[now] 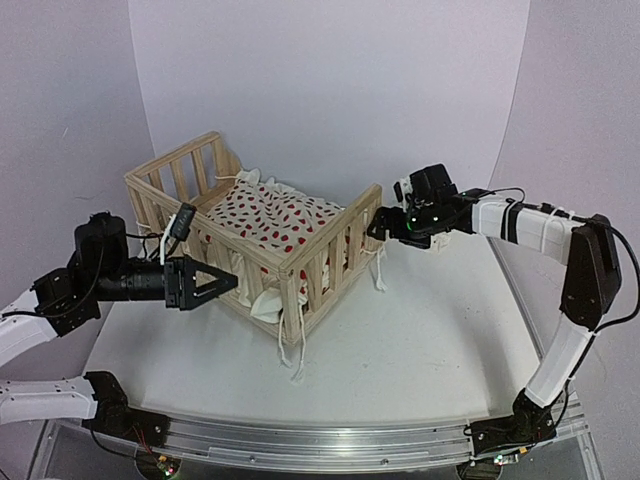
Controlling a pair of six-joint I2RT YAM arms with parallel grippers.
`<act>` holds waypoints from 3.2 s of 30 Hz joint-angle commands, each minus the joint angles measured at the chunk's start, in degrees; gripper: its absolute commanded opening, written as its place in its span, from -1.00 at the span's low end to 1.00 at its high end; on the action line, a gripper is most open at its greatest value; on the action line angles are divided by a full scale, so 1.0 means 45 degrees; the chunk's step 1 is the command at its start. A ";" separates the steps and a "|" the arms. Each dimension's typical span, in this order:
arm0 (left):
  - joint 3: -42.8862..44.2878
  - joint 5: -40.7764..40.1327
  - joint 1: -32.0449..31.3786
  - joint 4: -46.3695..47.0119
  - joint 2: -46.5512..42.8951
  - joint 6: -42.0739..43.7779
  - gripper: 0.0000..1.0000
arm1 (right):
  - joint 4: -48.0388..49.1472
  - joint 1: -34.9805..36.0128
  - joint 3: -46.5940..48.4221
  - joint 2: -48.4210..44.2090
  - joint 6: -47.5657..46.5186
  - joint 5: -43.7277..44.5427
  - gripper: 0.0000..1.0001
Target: Set up the pet bed
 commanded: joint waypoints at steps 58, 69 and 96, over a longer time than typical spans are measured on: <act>-0.5027 -0.6349 -0.3750 2.3400 1.5871 0.4672 0.05 | 1.0796 0.9261 -0.8812 0.0677 0.1370 0.6592 0.36; -0.4867 -0.5911 -0.3750 2.3380 1.6395 0.4660 -0.78 | 1.0170 1.0155 -0.7499 0.2071 0.1064 0.8163 0.43; -0.7610 -0.8372 -0.6402 2.2103 1.1953 0.1953 -1.00 | 0.6028 1.0808 -0.5180 -0.3371 -0.1588 0.3069 -1.00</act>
